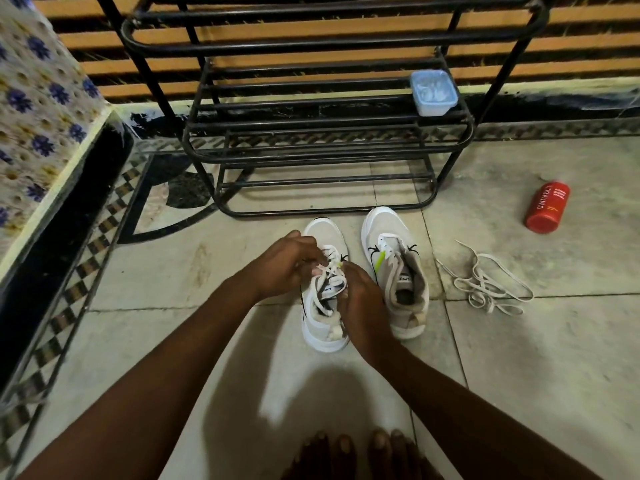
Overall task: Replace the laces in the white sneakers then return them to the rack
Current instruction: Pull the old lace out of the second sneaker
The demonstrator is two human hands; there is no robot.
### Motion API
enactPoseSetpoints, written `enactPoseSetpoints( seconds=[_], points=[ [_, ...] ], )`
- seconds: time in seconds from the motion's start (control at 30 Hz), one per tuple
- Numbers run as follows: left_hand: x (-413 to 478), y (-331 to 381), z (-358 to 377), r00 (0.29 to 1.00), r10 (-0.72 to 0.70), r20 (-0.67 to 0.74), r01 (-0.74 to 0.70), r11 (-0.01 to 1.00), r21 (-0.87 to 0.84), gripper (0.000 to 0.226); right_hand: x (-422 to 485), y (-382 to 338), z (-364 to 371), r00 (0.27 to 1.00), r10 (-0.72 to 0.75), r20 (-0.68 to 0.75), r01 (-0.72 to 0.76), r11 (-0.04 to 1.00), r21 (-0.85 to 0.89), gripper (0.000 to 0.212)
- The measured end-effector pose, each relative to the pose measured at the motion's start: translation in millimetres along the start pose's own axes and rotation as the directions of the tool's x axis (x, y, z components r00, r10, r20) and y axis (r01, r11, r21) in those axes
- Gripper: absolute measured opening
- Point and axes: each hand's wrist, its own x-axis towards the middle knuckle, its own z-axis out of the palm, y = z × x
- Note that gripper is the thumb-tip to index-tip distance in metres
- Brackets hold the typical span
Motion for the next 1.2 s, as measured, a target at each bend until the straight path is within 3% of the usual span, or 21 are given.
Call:
enactPoseSetpoints(
  seconds=[0.07, 0.13, 0.17, 0.23, 0.3, 0.33, 0.4, 0.47, 0.5, 0.53, 0.6, 0.67, 0.73, 0.87, 0.97, 1.1, 1.2],
  points=[
    [2.2, 0.9, -2.0, 0.999, 0.024, -0.036, -0.022, 0.998, 0.057, 0.017, -0.3, -0.4, 0.9, 1.0, 0.0, 0.004, 0.0, 1.0, -0.019, 0.052],
    [5.0, 4.3, -0.6, 0.983, -0.025, -0.18, 0.028, 0.999, 0.018, 0.015, -0.5, -0.2, 1.7, 1.0, -0.003, -0.003, 0.003, 1.0, -0.03, 0.05],
    [5.9, 6.5, 0.9, 0.953, -0.106, -0.284, 0.093, 0.994, -0.059, 0.015, -0.1, 0.5, 1.5, 1.0, -0.003, -0.006, 0.003, 1.0, -0.029, 0.049],
    [6.5, 7.2, 2.1, 0.806, -0.372, -0.46, 0.249, 0.919, -0.307, 0.016, 0.2, 1.2, 0.8, 1.0, -0.002, -0.003, 0.002, 1.0, -0.026, 0.047],
    [5.6, 4.4, 1.3, 0.652, -0.604, -0.459, 0.313, 0.765, -0.562, 0.01, 0.6, 0.0, 0.6, 1.0, -0.007, 0.004, 0.007, 1.0, -0.029, 0.047],
    [5.3, 5.9, 1.1, 0.614, -0.684, -0.394, 0.294, 0.661, -0.69, 0.011, 0.8, -0.9, 0.8, 1.0, -0.011, 0.004, 0.012, 0.999, -0.032, 0.047],
    [6.4, 15.7, 3.9, 0.572, -0.796, -0.199, 0.18, 0.358, -0.916, 0.02, 1.7, -1.6, 0.6, 1.0, -0.013, 0.003, 0.013, 1.0, -0.026, 0.048],
    [10.7, 30.8, 5.9, 0.557, -0.83, 0.009, 0.077, 0.041, -0.996, 0.027, 1.3, -1.2, 1.5, 1.0, -0.003, 0.005, 0.003, 1.0, -0.023, 0.05],
    [13.0, 35.4, 7.4, 0.567, -0.822, 0.046, 0.071, -0.007, -0.997, 0.029, 1.4, -1.0, 2.0, 1.0, 0.0, 0.004, 0.0, 1.0, -0.026, 0.05],
    [14.3, 37.9, 8.7, 0.6, -0.8, 0.022, 0.107, 0.053, -0.993, 0.031, 1.0, -0.8, 2.4, 1.0, 0.003, -0.002, -0.003, 1.0, -0.029, 0.05],
    [15.6, 39.1, 9.0, 0.725, -0.676, -0.135, 0.206, 0.399, -0.893, 0.033, 0.5, -2.1, 2.3, 1.0, -0.005, -0.017, 0.005, 0.999, -0.033, 0.047],
    [15.6, 39.9, 7.1, 0.87, -0.449, -0.204, 0.215, 0.717, -0.663, 0.025, 0.4, -3.7, 1.2, 0.999, -0.019, -0.034, 0.018, 0.999, -0.036, 0.043],
    [16.0, 37.9, 6.3, 0.928, -0.292, -0.231, 0.176, 0.89, -0.42, 0.023, 0.6, -4.3, 1.1, 0.999, -0.021, -0.037, 0.02, 0.999, -0.047, 0.044],
    [15.6, 29.4, 5.3, 0.936, -0.174, -0.307, 0.114, 0.972, -0.204, 0.018, -1.5, -4.8, 2.1, 1.0, -0.008, -0.029, 0.006, 0.998, -0.061, 0.045],
    [9.3, 17.3, -0.4, 0.957, -0.083, -0.277, 0.056, 0.993, -0.104, 0.013, -1.4, -4.6, 0.5, 0.999, 0.008, -0.046, -0.01, 0.999, -0.033, 0.045],
    [7.2, 4.8, -3.2, 0.995, 0.014, -0.104, -0.007, 0.998, 0.064, 0.013, -0.8, -8.3, 0.6, 0.999, 0.018, -0.033, -0.019, 0.999, -0.048, 0.045],
    [4.9, 5.0, 0.3, 0.998, 0.063, 0.021, -0.065, 0.99, 0.123, 0.03, 0.4, -10.2, 0.0, 0.999, 0.03, -0.023, -0.031, 0.997, -0.064, 0.043]
  ],
)
